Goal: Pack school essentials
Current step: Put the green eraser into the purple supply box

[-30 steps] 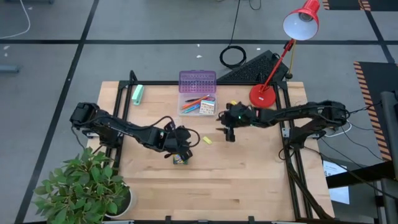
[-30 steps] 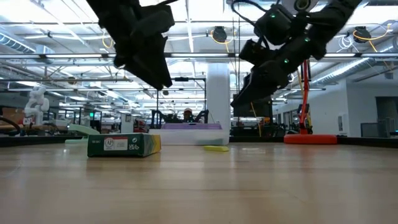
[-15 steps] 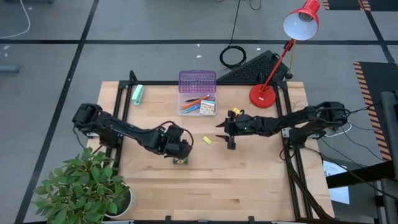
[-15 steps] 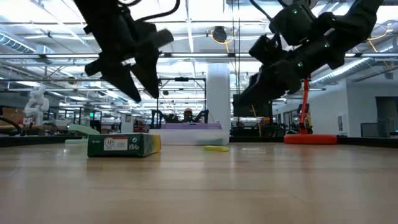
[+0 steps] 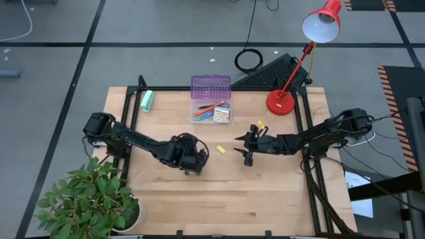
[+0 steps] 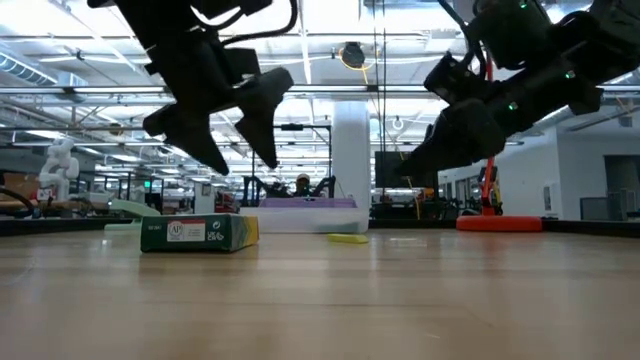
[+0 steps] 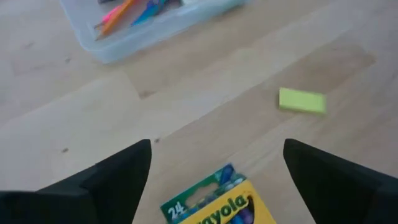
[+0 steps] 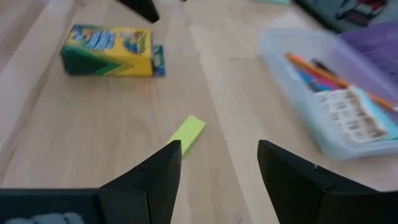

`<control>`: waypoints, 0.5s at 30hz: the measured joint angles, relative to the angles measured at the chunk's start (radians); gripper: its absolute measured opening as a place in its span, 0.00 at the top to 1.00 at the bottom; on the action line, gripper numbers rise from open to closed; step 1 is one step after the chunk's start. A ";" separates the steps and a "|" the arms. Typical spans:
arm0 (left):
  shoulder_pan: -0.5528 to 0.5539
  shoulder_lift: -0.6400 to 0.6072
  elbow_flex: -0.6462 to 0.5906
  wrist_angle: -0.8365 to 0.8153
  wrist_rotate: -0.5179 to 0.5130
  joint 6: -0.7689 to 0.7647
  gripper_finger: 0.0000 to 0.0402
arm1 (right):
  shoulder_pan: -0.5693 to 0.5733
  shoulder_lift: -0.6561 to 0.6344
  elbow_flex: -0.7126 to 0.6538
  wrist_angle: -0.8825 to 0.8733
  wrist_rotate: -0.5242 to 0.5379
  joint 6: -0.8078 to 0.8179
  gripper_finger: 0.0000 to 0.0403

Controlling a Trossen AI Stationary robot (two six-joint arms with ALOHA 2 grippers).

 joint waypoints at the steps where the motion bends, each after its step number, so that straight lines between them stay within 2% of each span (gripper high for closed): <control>1: -0.001 0.000 0.000 0.008 -0.016 -0.001 0.08 | 0.001 0.000 0.000 0.009 0.008 0.000 0.49; 7: 0.003 0.014 0.001 0.051 -0.067 0.067 0.07 | 0.013 0.055 0.000 0.131 0.025 0.034 0.49; 15: 0.019 0.017 0.000 0.045 -0.067 0.139 0.07 | 0.059 0.272 0.025 0.343 0.051 0.034 0.49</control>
